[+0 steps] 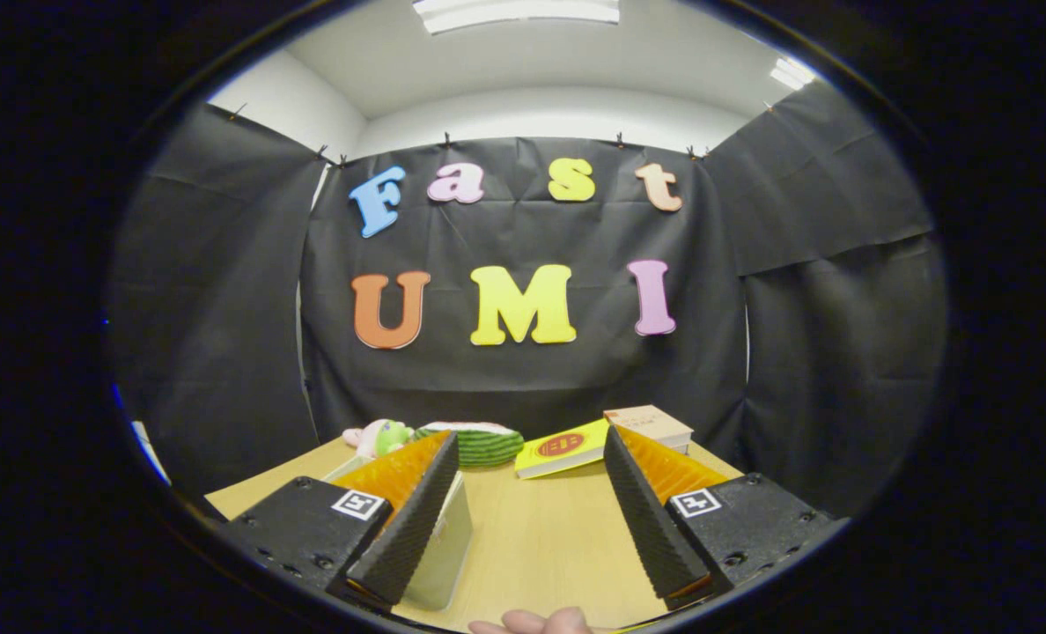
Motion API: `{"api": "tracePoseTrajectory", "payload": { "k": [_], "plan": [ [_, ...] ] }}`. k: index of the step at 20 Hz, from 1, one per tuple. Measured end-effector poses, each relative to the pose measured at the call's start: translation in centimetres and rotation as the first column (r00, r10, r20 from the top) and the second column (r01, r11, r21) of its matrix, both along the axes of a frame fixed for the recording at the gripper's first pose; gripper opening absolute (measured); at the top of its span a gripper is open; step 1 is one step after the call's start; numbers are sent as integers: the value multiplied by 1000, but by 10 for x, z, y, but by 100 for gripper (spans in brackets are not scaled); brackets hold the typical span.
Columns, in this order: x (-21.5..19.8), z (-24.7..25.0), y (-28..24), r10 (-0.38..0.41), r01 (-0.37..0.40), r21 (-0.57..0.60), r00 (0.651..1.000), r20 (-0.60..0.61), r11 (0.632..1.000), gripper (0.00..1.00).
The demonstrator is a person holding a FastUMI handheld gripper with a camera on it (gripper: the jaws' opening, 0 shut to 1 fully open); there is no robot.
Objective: Open the storage box then place both shoes into the box .Put the left shoe in first, then the right shoe, with the right side of both shoes facing outward in a uniform manner.
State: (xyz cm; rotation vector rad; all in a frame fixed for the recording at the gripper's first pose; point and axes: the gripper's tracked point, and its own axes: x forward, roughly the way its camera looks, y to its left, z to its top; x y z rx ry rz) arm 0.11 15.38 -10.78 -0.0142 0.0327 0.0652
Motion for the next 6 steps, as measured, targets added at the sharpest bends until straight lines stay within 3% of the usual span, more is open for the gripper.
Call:
{"api": "tracePoseTrajectory", "payload": {
  "k": [6],
  "plan": [
    [-2,7,6,10,-10,-10,1000,19,1000,100]
  ]
}}
